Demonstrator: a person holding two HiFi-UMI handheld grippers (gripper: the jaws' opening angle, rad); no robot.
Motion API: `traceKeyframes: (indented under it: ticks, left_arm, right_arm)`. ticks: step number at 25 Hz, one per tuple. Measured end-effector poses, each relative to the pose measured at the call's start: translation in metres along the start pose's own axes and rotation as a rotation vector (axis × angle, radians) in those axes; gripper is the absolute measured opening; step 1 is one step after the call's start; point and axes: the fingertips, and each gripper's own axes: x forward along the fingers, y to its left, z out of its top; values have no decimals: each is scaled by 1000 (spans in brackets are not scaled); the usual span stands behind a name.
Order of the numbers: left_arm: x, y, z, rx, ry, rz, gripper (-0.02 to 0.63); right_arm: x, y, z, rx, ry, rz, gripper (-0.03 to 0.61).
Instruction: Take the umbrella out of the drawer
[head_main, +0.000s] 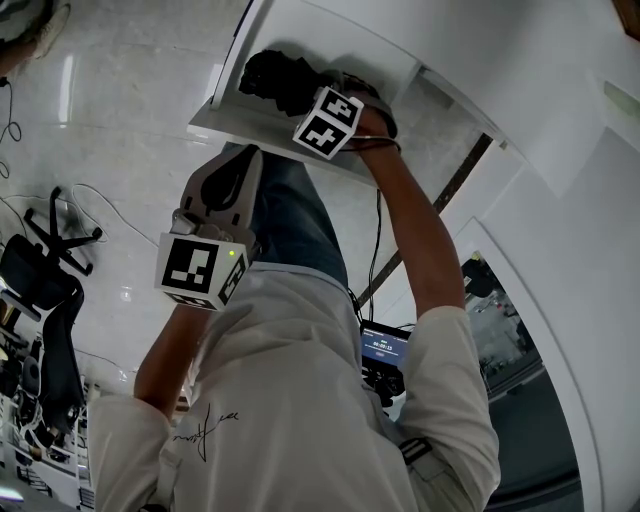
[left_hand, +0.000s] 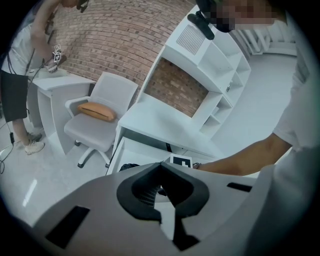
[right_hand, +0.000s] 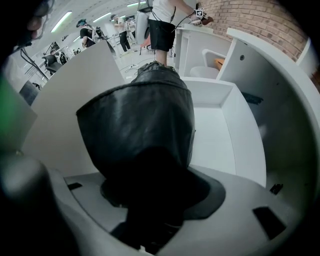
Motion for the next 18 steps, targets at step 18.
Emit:
traceKeyframes:
  ticks: [18]
  left_arm:
    - [-8, -10, 3, 7, -18, -3, 17]
  right_arm:
    - [-27, 3, 3, -3, -26, -29, 235]
